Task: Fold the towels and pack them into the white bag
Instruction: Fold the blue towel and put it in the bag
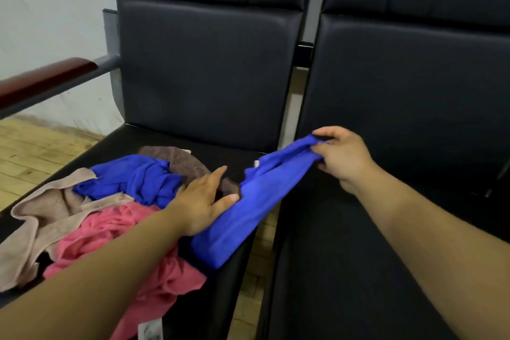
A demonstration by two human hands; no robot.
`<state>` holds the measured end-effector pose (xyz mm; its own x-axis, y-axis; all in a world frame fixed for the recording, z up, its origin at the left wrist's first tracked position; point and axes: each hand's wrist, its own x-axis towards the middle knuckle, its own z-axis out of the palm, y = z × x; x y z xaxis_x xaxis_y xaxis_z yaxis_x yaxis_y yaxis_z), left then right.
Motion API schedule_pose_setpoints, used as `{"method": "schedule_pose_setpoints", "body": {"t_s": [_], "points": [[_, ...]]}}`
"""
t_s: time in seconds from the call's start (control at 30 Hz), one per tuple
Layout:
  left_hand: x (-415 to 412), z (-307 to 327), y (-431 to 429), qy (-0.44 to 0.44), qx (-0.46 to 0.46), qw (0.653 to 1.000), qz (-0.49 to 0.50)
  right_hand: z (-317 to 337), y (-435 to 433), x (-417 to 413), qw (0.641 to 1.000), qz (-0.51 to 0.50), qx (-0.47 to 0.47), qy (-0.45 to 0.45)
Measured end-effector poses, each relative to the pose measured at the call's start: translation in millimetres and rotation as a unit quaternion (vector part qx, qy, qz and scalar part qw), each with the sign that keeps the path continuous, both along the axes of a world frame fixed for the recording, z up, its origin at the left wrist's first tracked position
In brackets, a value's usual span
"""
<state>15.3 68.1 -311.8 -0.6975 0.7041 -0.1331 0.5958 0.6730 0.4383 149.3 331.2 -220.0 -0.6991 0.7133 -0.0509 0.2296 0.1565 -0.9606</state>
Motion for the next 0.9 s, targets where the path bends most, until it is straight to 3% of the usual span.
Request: {"method": "schedule_pose_setpoints", "body": {"t_s": [0.1, 0.17, 0.3, 0.4, 0.57, 0.67, 0.73, 0.8, 0.9], "points": [[20, 7, 3, 0.0, -0.025, 0.999, 0.019, 13, 14, 41, 0.997, -0.071, 0.005, 0.02], [39, 17, 12, 0.021, -0.03, 0.999, 0.009, 5, 20, 76, 0.996, -0.082, 0.02, -0.015], [96, 31, 51, 0.034, -0.028, 0.995, -0.086, -30, 23, 149, 0.991, -0.101, 0.032, -0.083], [152, 37, 81, 0.069, -0.078, 0.978, -0.181, -52, 28, 200, 0.986, -0.1, 0.032, -0.128], [210, 20, 103, 0.093, -0.151, 0.944, -0.279, -89, 52, 282, 0.962, -0.032, 0.104, -0.251], [236, 12, 105, 0.087, -0.109, 0.943, -0.302, -95, 62, 322, 0.925, -0.004, 0.226, -0.304], [248, 6, 103, 0.076, -0.074, 0.952, -0.288, -93, 66, 336, 0.912, 0.02, 0.304, -0.273], [254, 3, 98, 0.075, -0.052, 0.96, -0.264, -91, 65, 345, 0.926, 0.105, 0.288, -0.222], [262, 3, 90, 0.088, -0.055, 0.963, -0.25, -98, 57, 356, 0.911, 0.225, 0.247, -0.243]]}}
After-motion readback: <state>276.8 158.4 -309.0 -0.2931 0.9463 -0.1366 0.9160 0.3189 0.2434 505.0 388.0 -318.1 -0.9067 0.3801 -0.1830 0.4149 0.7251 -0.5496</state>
